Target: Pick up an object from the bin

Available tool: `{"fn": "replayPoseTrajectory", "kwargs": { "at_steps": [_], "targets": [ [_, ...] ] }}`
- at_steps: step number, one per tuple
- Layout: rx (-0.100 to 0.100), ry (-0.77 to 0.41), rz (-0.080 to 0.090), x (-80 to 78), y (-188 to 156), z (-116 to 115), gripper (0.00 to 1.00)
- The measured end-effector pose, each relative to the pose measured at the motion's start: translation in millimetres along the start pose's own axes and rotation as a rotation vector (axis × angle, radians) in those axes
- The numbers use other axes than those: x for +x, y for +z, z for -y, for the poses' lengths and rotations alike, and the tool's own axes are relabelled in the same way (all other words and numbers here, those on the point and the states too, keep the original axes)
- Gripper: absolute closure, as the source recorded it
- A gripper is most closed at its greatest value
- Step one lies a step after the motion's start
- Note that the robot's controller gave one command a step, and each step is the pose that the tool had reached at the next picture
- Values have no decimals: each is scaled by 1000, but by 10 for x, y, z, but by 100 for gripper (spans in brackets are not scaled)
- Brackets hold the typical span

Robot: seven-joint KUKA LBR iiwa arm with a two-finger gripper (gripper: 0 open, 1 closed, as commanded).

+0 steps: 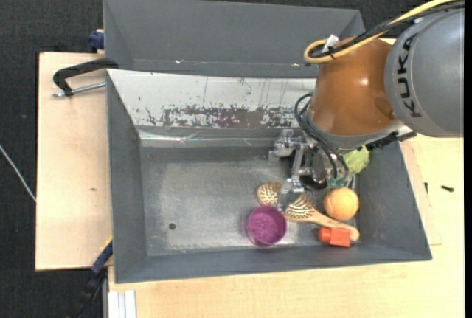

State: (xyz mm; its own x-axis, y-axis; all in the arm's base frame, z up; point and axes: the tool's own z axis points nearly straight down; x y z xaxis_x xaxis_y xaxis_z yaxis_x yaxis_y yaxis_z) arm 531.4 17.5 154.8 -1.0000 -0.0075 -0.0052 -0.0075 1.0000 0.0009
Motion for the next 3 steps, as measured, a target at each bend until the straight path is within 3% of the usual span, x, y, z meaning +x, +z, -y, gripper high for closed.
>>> {"fn": "replayPoseTrajectory", "kwargs": {
  "at_steps": [1,2,3],
  "targets": [
    [0,-23,-11,261,92,-19,0],
    [0,-68,-5,248,149,644,0],
    [-6,11,-15,348,845,868,0]
  ]
}}
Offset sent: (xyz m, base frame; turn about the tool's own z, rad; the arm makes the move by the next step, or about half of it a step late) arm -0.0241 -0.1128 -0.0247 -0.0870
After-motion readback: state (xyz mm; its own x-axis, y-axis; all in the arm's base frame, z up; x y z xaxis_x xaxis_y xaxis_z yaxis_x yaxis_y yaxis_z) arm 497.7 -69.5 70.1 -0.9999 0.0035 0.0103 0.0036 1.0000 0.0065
